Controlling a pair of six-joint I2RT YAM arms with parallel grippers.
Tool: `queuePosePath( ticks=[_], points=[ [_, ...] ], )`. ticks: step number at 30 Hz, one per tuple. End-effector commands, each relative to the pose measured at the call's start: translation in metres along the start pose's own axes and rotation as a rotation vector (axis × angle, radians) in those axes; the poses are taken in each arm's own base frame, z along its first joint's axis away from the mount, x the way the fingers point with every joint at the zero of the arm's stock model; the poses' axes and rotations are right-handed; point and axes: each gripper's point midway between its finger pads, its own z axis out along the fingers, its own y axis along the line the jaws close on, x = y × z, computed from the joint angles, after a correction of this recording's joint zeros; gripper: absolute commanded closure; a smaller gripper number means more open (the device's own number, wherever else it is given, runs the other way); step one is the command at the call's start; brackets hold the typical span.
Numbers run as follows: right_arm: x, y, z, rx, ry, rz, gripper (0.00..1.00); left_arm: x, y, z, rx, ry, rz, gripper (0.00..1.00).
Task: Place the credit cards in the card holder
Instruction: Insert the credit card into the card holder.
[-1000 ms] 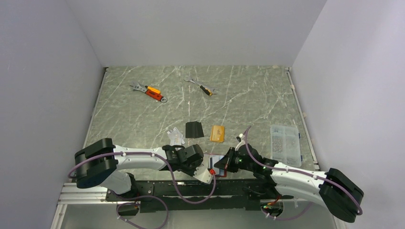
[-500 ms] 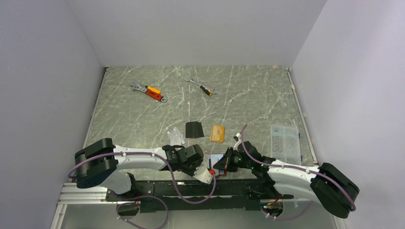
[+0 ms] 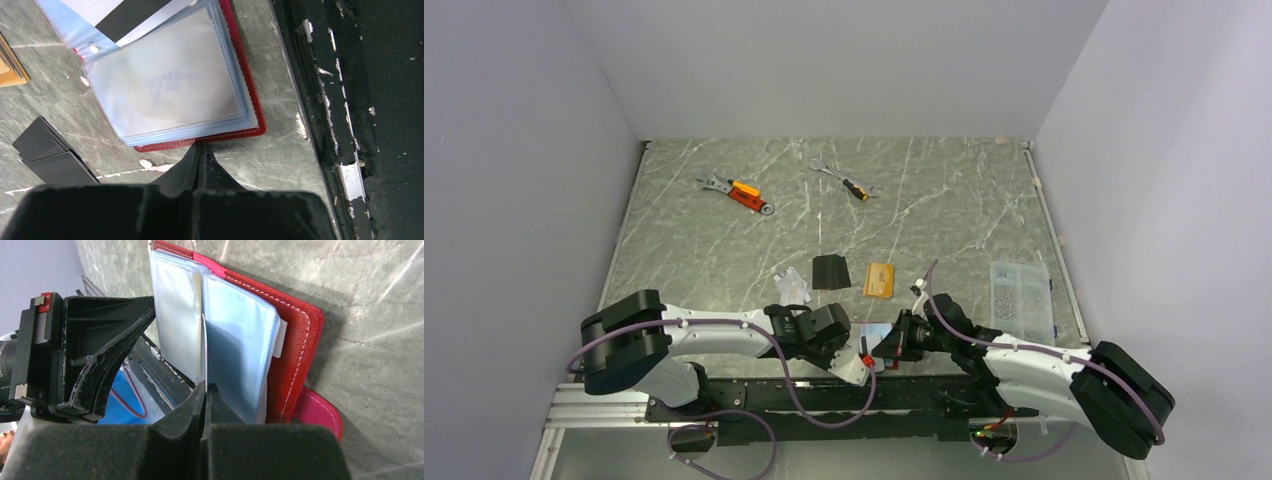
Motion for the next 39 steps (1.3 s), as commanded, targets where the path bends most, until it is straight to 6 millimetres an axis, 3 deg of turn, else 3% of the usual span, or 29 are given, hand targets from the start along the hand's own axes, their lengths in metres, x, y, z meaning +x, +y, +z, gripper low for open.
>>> queuePosePath(
  ticks=[1, 10, 21, 29, 39],
  points=[
    [-0.001, 0.014, 0.002, -0.036, 0.032, -0.039, 1.00, 0.023, -0.034, 0.015, 0.121, 0.067, -0.008, 1.00],
    [-0.012, 0.014, -0.009, -0.036, 0.003, -0.065, 1.00, 0.025, -0.034, 0.015, 0.115, 0.074, -0.001, 1.00],
    [-0.014, 0.016, -0.004, -0.059, 0.052, -0.087, 1.00, 0.027, -0.025, 0.010, 0.071, 0.081, 0.030, 1.00],
    [-0.017, 0.018, -0.004, -0.074, 0.073, -0.101, 1.00, 0.020, 0.007, -0.010, 0.005, 0.043, 0.013, 1.00],
    [-0.019, 0.019, -0.003, -0.088, 0.080, -0.103, 1.00, 0.019, 0.020, 0.004, 0.007, 0.053, 0.015, 1.00]
  ],
)
